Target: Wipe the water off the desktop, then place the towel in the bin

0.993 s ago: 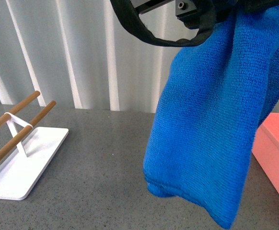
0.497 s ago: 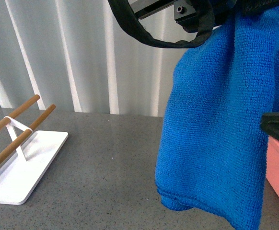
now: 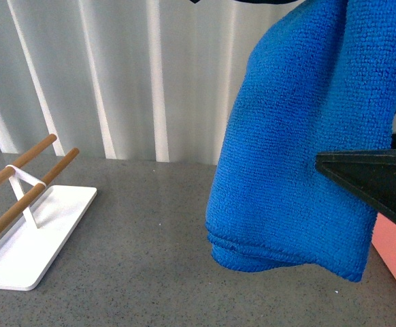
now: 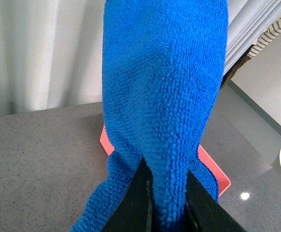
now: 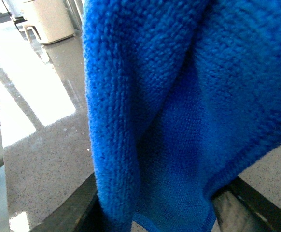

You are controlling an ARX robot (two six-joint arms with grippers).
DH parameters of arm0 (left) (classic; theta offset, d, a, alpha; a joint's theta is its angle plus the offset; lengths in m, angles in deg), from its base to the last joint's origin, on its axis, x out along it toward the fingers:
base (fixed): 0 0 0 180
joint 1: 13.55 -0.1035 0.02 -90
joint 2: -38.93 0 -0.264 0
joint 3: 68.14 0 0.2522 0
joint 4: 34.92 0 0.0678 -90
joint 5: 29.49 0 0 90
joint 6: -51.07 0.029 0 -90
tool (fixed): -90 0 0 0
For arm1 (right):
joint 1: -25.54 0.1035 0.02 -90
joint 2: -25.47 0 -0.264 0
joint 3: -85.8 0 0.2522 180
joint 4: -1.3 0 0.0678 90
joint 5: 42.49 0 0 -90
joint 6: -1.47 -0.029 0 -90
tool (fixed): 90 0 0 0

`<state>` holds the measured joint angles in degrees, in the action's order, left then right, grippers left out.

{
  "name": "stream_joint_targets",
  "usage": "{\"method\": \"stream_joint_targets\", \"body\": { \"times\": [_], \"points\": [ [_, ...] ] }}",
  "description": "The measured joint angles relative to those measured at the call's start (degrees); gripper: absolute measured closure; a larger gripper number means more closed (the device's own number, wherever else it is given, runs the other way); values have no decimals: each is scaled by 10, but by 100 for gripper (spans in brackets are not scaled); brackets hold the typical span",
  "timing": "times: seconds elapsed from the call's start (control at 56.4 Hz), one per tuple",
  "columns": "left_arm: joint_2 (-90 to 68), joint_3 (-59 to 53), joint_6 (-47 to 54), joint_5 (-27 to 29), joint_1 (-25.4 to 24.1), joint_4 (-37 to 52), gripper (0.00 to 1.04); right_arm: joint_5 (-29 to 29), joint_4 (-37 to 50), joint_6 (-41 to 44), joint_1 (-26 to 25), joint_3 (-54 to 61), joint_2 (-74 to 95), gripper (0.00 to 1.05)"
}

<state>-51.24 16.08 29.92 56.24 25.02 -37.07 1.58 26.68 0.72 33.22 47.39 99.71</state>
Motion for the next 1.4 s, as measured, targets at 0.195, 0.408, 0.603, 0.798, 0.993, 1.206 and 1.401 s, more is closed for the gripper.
{"method": "stream_joint_targets", "body": {
  "times": [0.195,0.408,0.603,0.798,0.993,1.206,1.401],
  "points": [
    [0,0,0,-1,-8,-1,99,-1,10,-13,-13,0,-10,84],
    [0,0,-2,-2,-14,-4,99,-8,16,-26,-31,0,-25,101],
    [1,-2,-2,-3,-21,-9,99,-10,24,-47,-52,-13,-33,101],
    [3,-14,0,-7,-48,-15,75,-11,31,-75,-68,-38,-38,101],
    [6,-63,26,-14,-120,-15,41,6,36,-102,-79,-57,-35,101],
    [9,-158,192,-5,-271,-18,6,43,25,-126,-85,-85,-7,101],
    [91,-253,281,-104,-377,-71,7,63,7,-119,-82,-92,5,101]
  ]
}}
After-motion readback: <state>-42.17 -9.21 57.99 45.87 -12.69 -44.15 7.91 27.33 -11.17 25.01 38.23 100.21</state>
